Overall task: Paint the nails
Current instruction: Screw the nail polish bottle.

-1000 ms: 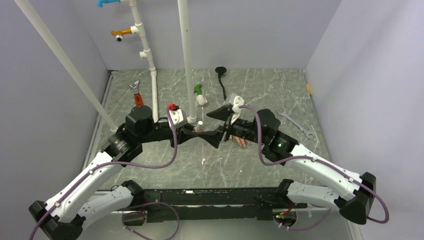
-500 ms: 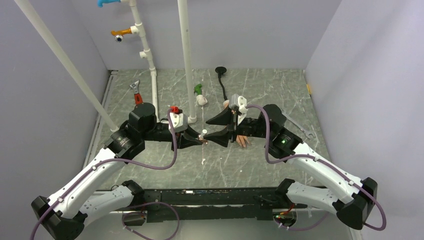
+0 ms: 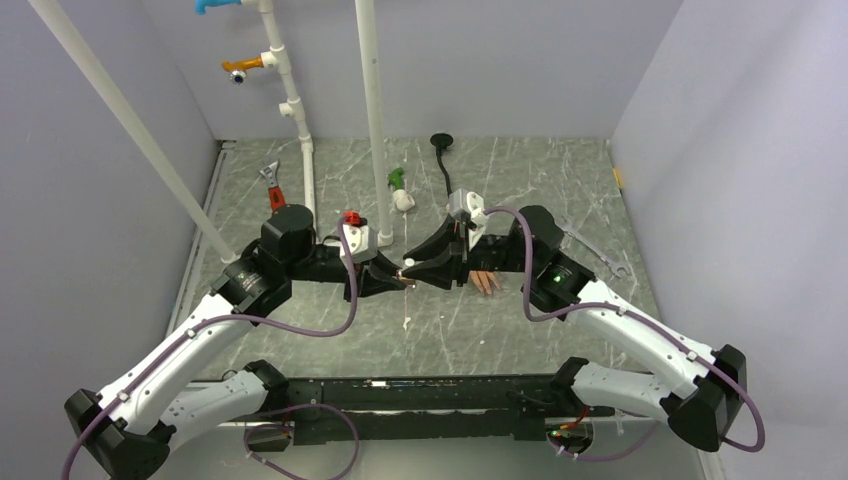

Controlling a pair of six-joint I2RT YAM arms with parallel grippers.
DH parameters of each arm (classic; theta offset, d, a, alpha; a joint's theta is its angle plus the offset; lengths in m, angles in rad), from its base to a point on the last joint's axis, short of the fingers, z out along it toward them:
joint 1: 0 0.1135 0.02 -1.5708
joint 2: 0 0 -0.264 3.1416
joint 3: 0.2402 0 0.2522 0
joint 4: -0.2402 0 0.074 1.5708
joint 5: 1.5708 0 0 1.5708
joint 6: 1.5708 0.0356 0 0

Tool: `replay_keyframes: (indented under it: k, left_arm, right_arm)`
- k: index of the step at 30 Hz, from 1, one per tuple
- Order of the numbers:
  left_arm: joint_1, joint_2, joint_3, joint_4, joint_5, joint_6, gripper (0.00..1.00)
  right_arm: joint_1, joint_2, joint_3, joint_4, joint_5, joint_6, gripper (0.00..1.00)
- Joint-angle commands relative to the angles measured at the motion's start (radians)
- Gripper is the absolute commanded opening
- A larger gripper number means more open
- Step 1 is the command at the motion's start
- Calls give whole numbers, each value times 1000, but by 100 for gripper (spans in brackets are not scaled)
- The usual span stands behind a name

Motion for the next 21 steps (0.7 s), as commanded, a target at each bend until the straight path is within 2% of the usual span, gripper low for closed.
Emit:
replay_keyframes:
  k: [1,10,16,21]
  left_arm:
    - [1,0,47,17,7,7,0]
    - [1,0,44,24,-25,-2,0]
    - [0,-6,39,39,-78,-25,0]
    - [1,-20,33,50,-186,-40,0]
  right_arm:
    - [-3,21,45,7,-51,-2,33]
    - [-2,31,49,-15,-50,0,10]
    - [4,28,33,-18,7,11,6]
    - [48,18,17,-12,186,27,5]
